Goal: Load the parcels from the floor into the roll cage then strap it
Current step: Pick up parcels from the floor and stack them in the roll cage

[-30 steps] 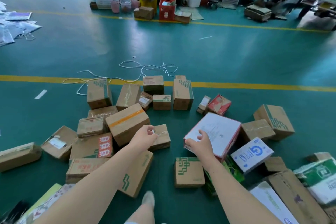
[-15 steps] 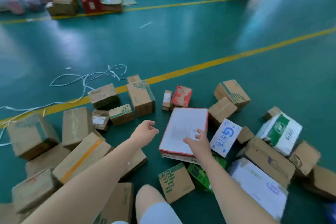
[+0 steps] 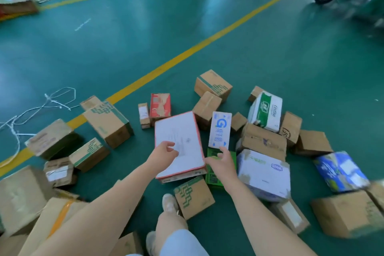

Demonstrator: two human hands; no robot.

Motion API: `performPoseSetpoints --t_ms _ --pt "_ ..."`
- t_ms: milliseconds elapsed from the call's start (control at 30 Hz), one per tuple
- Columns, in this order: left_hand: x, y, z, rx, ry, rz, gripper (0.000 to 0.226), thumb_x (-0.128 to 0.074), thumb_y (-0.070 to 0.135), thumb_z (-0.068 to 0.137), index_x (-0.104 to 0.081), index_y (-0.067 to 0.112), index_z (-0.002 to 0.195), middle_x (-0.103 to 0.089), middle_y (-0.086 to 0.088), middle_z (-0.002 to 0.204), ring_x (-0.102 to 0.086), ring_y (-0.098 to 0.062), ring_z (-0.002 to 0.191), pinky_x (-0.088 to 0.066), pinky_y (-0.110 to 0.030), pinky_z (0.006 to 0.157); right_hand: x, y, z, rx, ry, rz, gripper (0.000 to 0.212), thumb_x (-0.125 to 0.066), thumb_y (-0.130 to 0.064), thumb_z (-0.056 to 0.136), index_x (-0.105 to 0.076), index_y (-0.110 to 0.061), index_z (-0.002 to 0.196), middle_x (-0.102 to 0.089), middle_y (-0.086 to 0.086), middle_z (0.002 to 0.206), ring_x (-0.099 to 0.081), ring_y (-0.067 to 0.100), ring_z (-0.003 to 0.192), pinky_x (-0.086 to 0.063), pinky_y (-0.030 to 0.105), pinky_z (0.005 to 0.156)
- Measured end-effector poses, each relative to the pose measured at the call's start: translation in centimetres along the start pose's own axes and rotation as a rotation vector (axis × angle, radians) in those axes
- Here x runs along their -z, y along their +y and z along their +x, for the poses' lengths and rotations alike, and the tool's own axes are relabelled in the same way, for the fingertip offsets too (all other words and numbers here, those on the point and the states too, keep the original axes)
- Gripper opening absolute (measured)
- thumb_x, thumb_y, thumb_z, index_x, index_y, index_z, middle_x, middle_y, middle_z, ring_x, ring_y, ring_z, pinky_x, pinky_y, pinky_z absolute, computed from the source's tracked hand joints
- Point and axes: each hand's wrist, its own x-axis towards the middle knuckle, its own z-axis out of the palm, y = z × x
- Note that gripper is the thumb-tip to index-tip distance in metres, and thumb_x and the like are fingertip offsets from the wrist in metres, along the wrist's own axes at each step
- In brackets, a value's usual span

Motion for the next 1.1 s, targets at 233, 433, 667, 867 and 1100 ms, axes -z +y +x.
performPoseSetpoints --t_ms 233,433,667,867,1100 --pt "-1.3 0.9 2.7 0.033 -0.057 0.030 0.044 -0.055 0.024 0.097 -0.045 0.016 0.139 -0.056 -0.003 0.126 -0.057 -0.011 0.083 -0.043 -0.023 0.066 0.9 0.7 2.9 -0.043 0.003 0.007 0.067 -0.068 -0.014 0.091 -0.034 -0.016 0.149 -0.049 -0.007 0.112 -0.046 0.013 0.104 -0.038 0.030 0.088" --pt "-3.9 4.1 5.6 0.027 -0.116 0.056 0.047 -0.056 0.027 0.097 -0.044 0.019 0.141 -0.055 -0.002 0.131 -0.059 -0.015 0.096 -0.045 -0.025 0.075 5.0 1.1 5.8 -0.129 0.046 0.029 0.075 -0.069 -0.021 0.089 -0.029 -0.020 0.153 -0.039 0.009 0.151 -0.042 0.024 0.135 -0.039 0.038 0.102" --pt "-17.2 12.2 12.6 -0.020 -0.232 0.175 0.043 -0.060 0.021 0.094 -0.050 0.015 0.136 -0.058 -0.004 0.126 -0.053 -0.015 0.100 -0.039 -0.023 0.086 16.3 6.0 12.9 -0.239 0.141 0.130 0.071 -0.068 -0.017 0.091 -0.031 -0.014 0.151 -0.039 0.011 0.149 -0.046 0.024 0.127 -0.039 0.034 0.098" --pt "-32.5 18.2 20.6 -0.015 -0.334 0.284 0.043 -0.060 0.021 0.094 -0.050 0.016 0.136 -0.058 -0.005 0.128 -0.057 -0.015 0.094 -0.045 -0.025 0.086 26.7 13.3 22.0 -0.398 0.168 0.246 0.076 -0.068 -0.016 0.090 -0.027 -0.014 0.154 -0.035 0.011 0.153 -0.039 0.024 0.138 -0.035 0.033 0.106" --pt "-47.6 16.5 32.8 -0.019 -0.533 0.562 0.048 -0.054 0.025 0.097 -0.041 0.021 0.144 -0.051 0.001 0.140 -0.059 -0.017 0.109 -0.053 -0.032 0.085 30.3 25.4 32.6 -0.609 0.205 0.390 0.080 -0.069 -0.018 0.089 -0.025 -0.013 0.155 -0.035 0.010 0.153 -0.042 0.021 0.133 -0.036 0.032 0.104"
